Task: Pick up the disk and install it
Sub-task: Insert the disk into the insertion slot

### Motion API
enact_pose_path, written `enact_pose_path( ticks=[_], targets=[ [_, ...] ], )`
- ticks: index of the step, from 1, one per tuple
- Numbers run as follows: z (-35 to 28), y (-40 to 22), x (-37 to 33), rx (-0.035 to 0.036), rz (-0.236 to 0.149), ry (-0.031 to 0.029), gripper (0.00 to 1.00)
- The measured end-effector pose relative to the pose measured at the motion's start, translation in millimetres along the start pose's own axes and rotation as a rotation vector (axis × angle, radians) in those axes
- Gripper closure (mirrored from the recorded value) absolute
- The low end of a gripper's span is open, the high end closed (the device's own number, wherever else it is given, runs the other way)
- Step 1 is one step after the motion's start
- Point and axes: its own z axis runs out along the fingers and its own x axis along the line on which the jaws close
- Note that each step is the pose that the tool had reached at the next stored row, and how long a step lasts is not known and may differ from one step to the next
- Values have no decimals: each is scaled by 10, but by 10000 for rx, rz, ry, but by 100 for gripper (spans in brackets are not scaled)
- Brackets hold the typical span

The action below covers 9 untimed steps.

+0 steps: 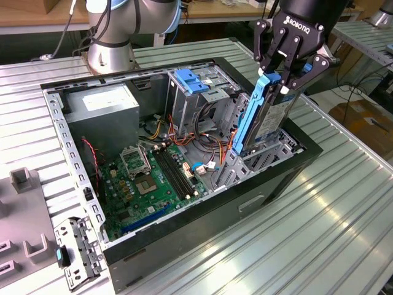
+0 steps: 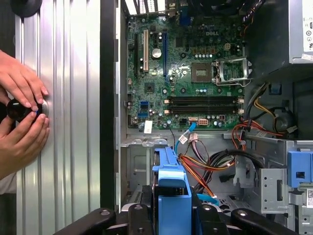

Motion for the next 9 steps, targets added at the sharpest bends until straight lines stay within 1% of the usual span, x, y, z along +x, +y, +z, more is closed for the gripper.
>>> enact_pose_path(
  ticks=[3, 9],
  targets=[
    [4, -2, -1, -5, 58, 1, 63],
    [31, -3, 8, -6, 81, -1, 63]
  ],
)
